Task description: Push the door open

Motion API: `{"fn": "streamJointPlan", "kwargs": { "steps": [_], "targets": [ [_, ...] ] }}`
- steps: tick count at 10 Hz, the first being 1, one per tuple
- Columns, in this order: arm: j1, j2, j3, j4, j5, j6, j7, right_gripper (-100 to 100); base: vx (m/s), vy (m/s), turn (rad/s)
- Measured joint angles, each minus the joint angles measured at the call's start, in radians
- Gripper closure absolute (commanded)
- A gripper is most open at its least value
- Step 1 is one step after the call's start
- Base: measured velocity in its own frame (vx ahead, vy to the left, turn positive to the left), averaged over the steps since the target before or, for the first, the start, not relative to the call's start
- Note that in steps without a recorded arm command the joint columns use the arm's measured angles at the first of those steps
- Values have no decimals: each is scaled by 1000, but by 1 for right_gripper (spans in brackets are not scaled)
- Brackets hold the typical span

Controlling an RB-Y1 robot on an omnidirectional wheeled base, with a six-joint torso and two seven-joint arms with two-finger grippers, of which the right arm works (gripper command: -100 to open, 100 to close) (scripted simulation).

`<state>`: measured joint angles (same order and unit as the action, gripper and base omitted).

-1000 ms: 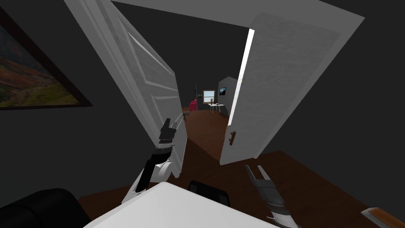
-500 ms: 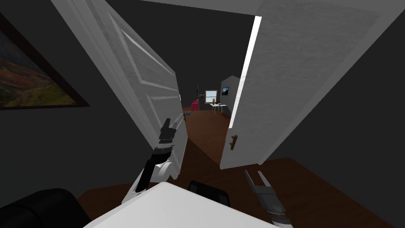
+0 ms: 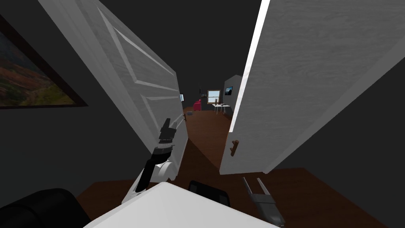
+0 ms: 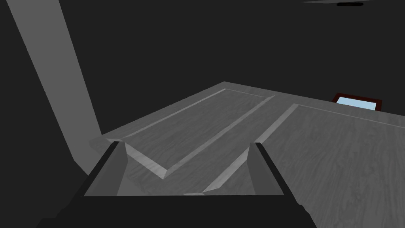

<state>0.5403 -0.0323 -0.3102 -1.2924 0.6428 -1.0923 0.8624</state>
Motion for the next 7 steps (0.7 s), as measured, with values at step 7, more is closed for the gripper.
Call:
{"fn": "streamJointPlan", "kwargs": {
  "steps": [7],
  "targets": [
    [6, 63, -30, 111, 75, -48, 115, -100, 105, -101, 90]
  ]
}}
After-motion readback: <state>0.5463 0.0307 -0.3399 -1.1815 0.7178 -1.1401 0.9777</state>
